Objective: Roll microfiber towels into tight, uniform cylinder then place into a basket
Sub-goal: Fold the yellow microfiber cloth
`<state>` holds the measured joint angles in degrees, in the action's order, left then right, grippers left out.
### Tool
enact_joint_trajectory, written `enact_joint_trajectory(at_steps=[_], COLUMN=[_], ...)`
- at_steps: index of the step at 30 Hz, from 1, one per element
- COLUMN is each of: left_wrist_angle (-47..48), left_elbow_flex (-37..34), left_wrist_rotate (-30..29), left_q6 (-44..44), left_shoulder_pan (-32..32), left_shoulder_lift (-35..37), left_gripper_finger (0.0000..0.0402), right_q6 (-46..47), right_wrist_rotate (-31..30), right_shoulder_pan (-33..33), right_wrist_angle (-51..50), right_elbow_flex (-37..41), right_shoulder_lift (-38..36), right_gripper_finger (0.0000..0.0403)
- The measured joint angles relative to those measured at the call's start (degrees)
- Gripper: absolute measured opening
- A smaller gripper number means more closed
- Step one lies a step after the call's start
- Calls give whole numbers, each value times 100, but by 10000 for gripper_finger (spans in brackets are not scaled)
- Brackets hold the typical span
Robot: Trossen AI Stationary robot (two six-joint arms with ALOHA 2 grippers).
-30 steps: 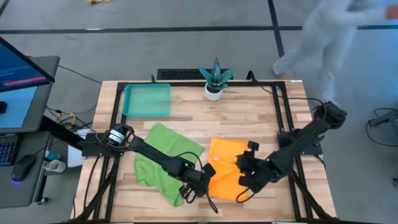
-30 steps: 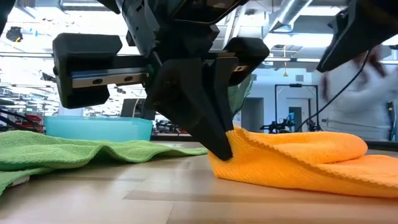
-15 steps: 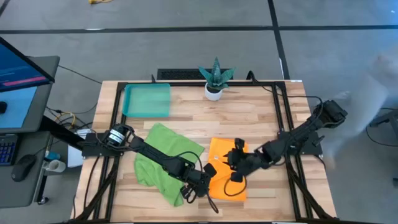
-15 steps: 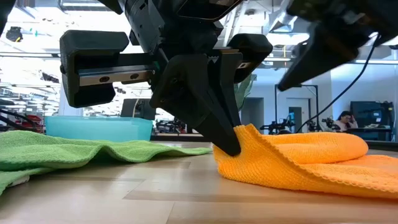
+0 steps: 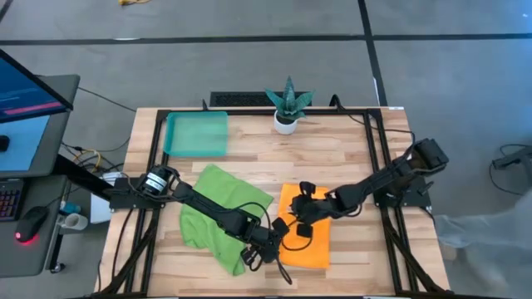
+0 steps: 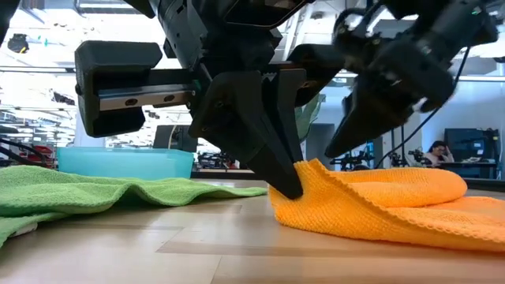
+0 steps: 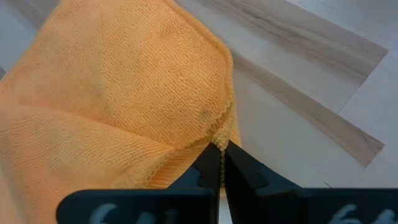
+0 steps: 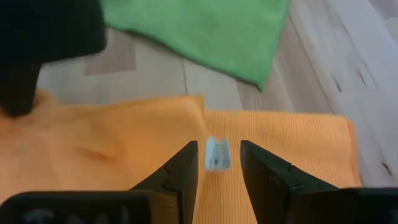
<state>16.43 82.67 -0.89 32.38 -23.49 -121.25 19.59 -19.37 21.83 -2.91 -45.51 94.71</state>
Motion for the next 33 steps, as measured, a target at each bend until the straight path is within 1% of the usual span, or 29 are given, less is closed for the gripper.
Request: enact_joint_trajectory(at_steps=[3,8,14,18,20,22,28,30,33], left_wrist_angle=[-2,13,51,63,63,63,103,109,108], left_elbow_flex=[0,0,0,0,0,0,0,0,0], left_wrist_rotate=[0,-2,-4,-2,-2,-3,-145,-151,-199], left_q6=[-2,-7,-31,-31,-31,-34,-177,-197,-200], left_shoulder_pan=[0,2,0,0,0,2,0,-1,-20], left_shoulder_lift=[0,0,0,-2,-2,-2,-2,-2,-2], left_gripper_finger=[0,0,0,0,0,0,0,0,0], right_q6=[-7,-12,28,2,-1,-7,-16,-15,-12], right_wrist_rotate=[37,594,605,810,907,983,1205,1203,1201], right_shoulder_pan=[-65,-175,-307,-318,-307,-279,-135,-46,149], right_wrist_angle=[14,220,214,165,166,160,47,39,-11], right_elbow_flex=[-46,-75,-77,-77,-77,-77,-77,-77,-77], right_shoulder_lift=[158,413,642,676,676,660,412,295,113], right_gripper_finger=[143,143,143,139,130,110,17,12,22])
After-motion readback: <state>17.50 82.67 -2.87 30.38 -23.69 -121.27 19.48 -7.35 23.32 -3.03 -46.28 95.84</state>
